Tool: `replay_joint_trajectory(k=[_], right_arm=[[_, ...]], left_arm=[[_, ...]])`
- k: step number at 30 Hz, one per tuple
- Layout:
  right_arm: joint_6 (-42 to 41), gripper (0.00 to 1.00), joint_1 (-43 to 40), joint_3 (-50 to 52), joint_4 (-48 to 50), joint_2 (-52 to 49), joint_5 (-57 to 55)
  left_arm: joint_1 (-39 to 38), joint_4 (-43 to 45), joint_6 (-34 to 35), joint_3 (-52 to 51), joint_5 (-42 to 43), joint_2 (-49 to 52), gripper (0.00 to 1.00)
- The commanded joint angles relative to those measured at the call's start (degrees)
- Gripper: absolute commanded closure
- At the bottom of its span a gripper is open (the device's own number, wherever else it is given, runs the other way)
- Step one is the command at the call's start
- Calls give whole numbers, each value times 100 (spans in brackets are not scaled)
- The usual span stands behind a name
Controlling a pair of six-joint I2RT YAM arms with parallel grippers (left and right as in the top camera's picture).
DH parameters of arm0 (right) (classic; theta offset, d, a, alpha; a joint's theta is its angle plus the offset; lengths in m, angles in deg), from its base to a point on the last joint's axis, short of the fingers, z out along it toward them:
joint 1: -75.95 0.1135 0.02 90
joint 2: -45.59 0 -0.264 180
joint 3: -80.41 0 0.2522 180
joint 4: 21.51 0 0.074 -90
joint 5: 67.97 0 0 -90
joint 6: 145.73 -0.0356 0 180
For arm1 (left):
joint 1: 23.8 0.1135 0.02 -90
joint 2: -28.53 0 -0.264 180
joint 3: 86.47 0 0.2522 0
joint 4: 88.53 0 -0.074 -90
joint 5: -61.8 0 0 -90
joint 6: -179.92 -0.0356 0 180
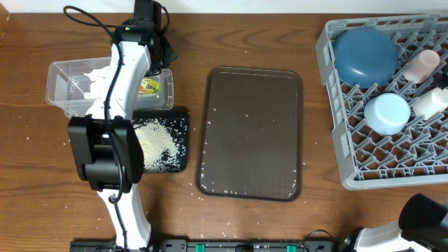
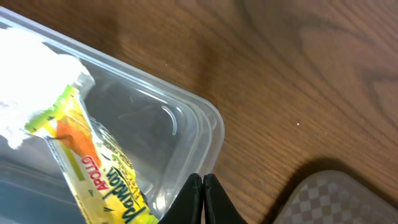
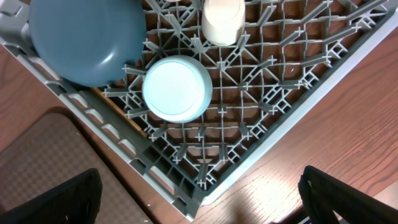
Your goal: Sort waste into correct bins and load items into the dishwasher rack
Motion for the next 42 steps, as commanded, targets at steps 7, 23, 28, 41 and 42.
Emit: replay_joint_trajectory(k=[7, 23, 28, 41, 42], right_arm=[[48, 1, -26, 11, -4, -33, -39], [48, 1, -26, 11, -4, -33, -39], [50, 1, -26, 11, -4, -33, -39], [48, 1, -26, 11, -4, -33, -39], [48, 1, -26, 11, -4, -33, -39]], left_arm=[[131, -33, -46, 24, -498, -463, 94], [46, -282, -238, 0, -166, 251, 94], [37, -278, -243, -2, -153, 463, 94], [-44, -490, -238, -13, 109, 551, 94], [-66, -535, -238, -22, 208, 551, 94]])
